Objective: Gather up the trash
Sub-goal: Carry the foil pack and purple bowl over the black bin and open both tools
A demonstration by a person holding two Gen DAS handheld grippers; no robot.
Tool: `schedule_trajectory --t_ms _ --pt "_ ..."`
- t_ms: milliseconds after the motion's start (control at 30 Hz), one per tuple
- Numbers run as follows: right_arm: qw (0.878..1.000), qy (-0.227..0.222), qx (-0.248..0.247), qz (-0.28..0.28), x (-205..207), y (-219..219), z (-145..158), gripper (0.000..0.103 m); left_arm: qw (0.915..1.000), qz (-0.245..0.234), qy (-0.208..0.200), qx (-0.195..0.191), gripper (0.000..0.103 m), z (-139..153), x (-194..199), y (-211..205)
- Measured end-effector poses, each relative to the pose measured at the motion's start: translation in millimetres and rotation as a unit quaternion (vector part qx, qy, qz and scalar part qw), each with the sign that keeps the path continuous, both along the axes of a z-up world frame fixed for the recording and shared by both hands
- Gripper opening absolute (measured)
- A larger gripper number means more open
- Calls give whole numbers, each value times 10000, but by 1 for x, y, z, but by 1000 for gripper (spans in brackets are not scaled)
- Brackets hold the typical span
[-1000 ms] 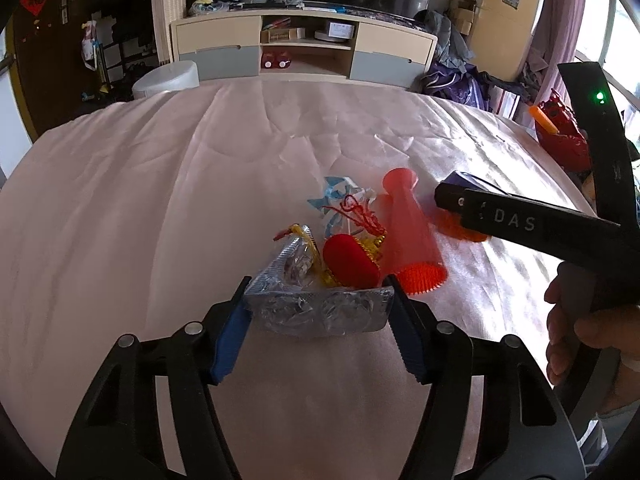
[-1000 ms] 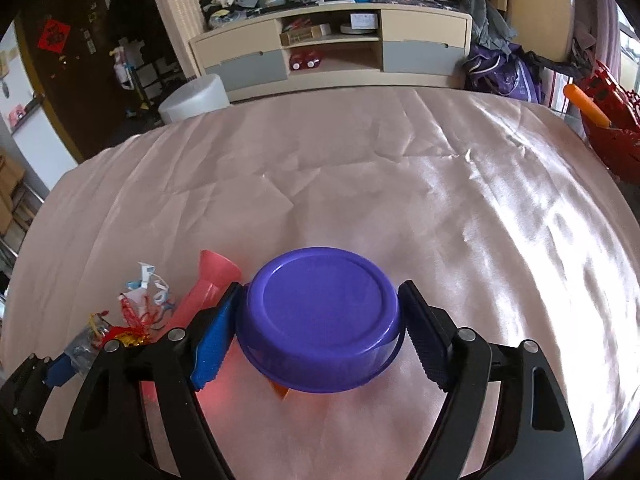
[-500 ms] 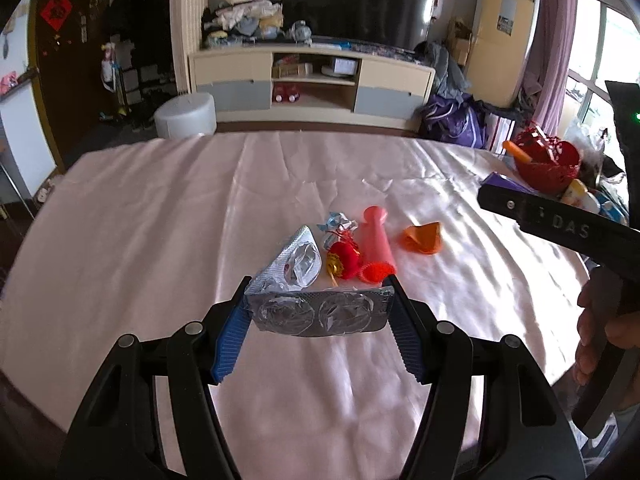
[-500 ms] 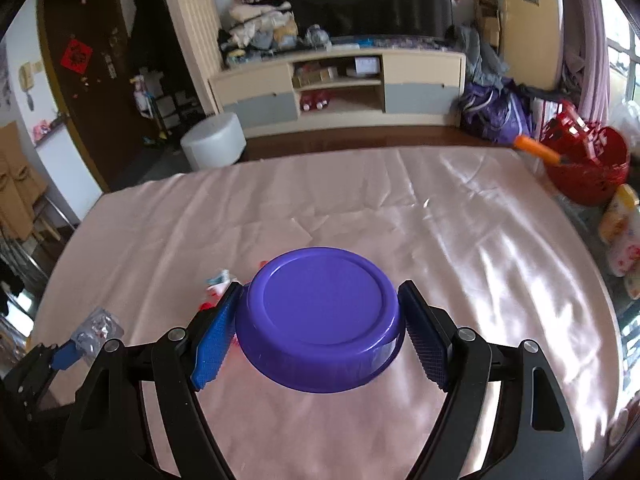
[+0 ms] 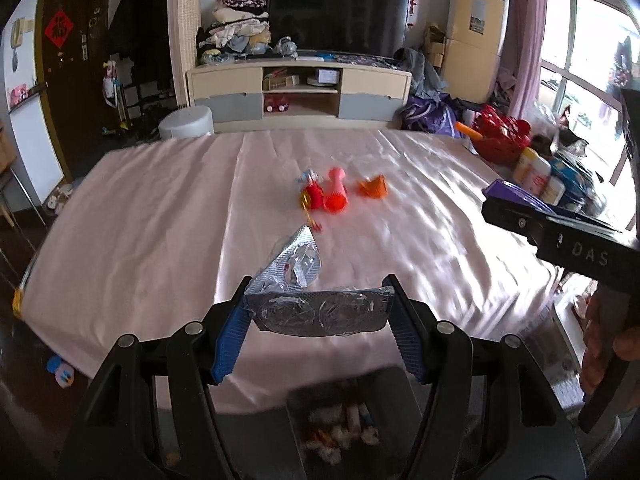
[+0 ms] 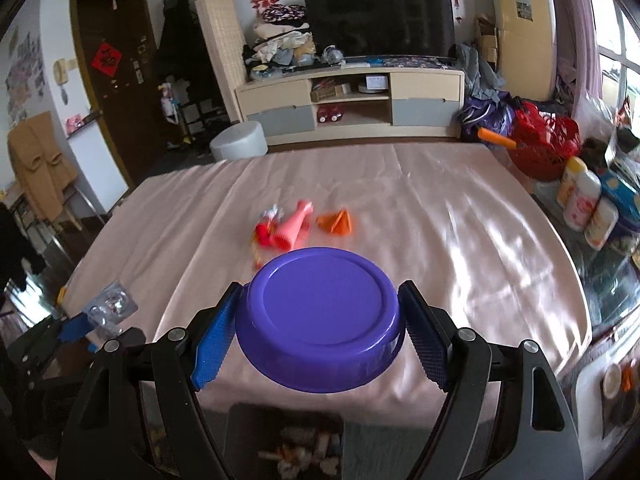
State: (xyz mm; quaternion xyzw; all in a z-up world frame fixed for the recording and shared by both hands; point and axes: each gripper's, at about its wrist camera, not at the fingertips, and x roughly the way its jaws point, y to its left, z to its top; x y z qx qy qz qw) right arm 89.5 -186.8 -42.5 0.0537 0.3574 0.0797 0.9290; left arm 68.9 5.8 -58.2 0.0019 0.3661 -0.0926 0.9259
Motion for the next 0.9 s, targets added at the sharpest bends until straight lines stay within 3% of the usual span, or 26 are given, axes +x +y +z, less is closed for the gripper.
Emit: schedule_trajectory --t_ms 333,733,900 --pt "9981 608 103 -44 -58 4 -81 79 9980 43 613 -147 61 -72 -50 -4" --pt "9894 1429 240 -116 -84 15 -180 79 9902 -25 1394 -18 61 -169 -68 -5" --pt "9866 1621 116 -101 -82 18 -199 79 9859 -68 1671 30 61 -195 -70 -4"
